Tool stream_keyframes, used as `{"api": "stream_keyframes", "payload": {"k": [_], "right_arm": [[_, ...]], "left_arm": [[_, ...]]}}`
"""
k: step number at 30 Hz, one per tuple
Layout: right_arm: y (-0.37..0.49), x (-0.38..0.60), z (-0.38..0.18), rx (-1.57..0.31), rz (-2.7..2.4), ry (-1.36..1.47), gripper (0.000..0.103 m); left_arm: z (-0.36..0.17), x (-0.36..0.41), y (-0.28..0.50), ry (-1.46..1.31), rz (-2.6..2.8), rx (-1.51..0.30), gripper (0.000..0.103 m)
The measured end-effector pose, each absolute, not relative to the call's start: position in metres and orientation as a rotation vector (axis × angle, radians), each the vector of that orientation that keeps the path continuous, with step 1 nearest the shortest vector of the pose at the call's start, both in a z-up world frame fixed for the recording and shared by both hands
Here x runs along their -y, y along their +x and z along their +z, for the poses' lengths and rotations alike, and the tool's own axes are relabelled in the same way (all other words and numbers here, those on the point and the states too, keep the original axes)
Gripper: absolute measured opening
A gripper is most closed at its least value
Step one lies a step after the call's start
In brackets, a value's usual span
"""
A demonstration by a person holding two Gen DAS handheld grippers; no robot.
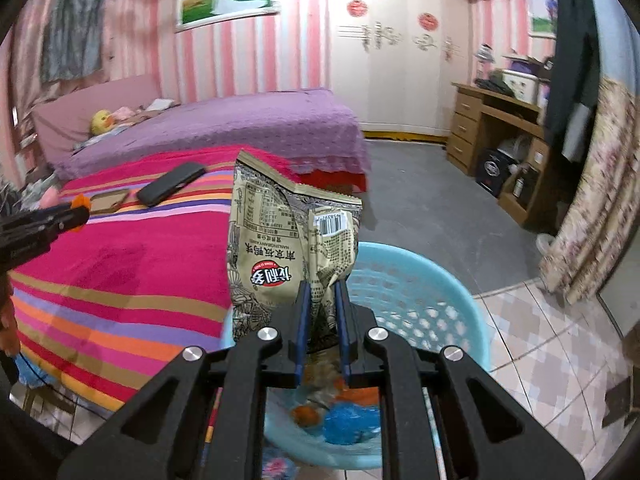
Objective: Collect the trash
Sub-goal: 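Carry the orange cup and snack packet over the basket with both grippers, then open the left gripper over the basket to drop the orange cup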
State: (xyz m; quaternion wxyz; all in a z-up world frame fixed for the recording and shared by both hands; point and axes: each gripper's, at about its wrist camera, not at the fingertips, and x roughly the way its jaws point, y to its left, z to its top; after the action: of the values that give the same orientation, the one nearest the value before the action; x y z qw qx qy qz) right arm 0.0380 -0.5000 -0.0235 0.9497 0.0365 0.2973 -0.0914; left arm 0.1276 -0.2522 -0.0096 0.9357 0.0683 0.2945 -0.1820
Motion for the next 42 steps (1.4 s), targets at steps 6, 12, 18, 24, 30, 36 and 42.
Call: {"api": "stream_keyframes", "payload": {"k": [6, 12, 18, 24, 30, 36, 42], "right_arm": [[0.038, 0.534, -0.035, -0.607, -0.271, 0.116, 0.013], [0.037, 0.553, -0.044, -0.617, -0.305, 0.17, 0.013], [0.034, 0.558, -0.05, -0.612, -0.337, 0.179, 0.013], [0.038, 0.562, -0.057, -0.625, -0.362, 0.187, 0.013], [0.04, 0.561, -0.062, -0.632, -0.374, 0.194, 0.013], [0.04, 0.559, -0.061, -0.618, -0.378, 0.19, 0.013], [0.039, 0.557, -0.061, -0.611, -0.384, 0.189, 0.013]], "left_arm": [[-0.019, 0.302, 0.134, 0.154, -0.446, -0.593, 0.039], [-0.034, 0.351, 0.138, 0.176, -0.529, -0.609, 0.039], [-0.051, 0.396, 0.132, 0.222, -0.597, -0.613, 0.039], [-0.059, 0.425, 0.132, 0.238, -0.636, -0.621, 0.039], [-0.06, 0.435, 0.136, 0.237, -0.657, -0.638, 0.044], [-0.06, 0.431, 0.133, 0.249, -0.636, -0.606, 0.081], [-0.052, 0.411, 0.138, 0.22, -0.584, -0.588, 0.09]]}}
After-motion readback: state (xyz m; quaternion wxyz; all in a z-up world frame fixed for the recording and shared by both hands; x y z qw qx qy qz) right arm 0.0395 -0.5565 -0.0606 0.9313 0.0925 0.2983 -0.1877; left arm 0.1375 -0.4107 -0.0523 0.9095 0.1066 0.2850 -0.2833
